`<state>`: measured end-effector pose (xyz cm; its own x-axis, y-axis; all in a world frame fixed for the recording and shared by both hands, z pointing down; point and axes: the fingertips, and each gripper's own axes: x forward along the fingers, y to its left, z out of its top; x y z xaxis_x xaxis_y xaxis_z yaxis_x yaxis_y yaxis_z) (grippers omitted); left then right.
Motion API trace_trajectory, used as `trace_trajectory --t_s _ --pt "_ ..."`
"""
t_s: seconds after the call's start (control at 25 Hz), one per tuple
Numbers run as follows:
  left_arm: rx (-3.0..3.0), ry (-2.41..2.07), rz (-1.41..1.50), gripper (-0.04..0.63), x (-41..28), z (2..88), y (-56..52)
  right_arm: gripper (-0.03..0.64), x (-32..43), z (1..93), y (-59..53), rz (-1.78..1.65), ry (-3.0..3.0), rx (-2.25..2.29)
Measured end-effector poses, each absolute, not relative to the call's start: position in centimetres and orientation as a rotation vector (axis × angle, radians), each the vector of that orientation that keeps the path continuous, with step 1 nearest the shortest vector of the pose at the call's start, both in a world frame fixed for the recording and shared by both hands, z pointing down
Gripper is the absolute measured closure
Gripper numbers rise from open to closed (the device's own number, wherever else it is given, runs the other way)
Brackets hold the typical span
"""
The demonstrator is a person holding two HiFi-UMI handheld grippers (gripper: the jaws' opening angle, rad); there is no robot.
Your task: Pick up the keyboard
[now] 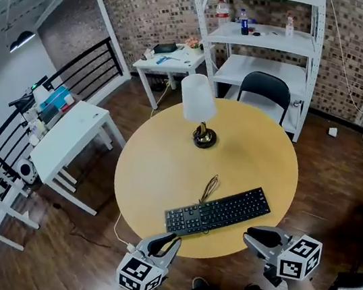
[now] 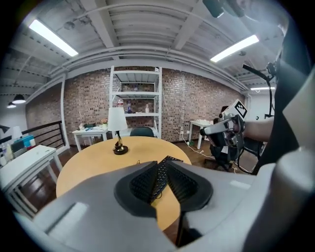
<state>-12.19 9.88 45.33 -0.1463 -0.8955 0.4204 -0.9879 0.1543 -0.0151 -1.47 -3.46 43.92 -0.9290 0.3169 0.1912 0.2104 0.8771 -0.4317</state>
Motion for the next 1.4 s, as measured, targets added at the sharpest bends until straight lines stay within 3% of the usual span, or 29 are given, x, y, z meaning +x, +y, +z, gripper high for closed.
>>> trace_trajectory --t_s 0.24,0.88,1.0,1.2,1.28,1.4 --pt "1.924 -1.907 0.388 0.523 -17.7 47.0 9.5 0.541 -5.0 45.5 -1.4 0.646 -2.784 -0.184" --pt "1.93 -1.41 0.489 0.43 -23.6 56.8 -1.4 0.523 -8.4 56.3 -6.4 0.956 -2.611 0.073" --pt "1.876 -1.319 0.523 0.373 -23.6 60.3 -2.5 0.468 -8.1 59.6 -6.6 1.09 -2.53 0.09" --pt "1.846 -1.221 0.544 0.35 -23.9 63.3 -4.2 0.46 -8.7 62.2 -6.8 1.269 -2.468 0.125" --pt "1.84 -1.168 0.552 0.284 -24.3 64.5 -4.7 0.419 -9.3 63.5 -6.6 1.334 -2.429 0.147" --pt "1.857 -1.1 0.636 0.25 -24.9 66.5 -4.5 0.374 -10.2 65.7 -6.5 1.412 -2.384 0.226"
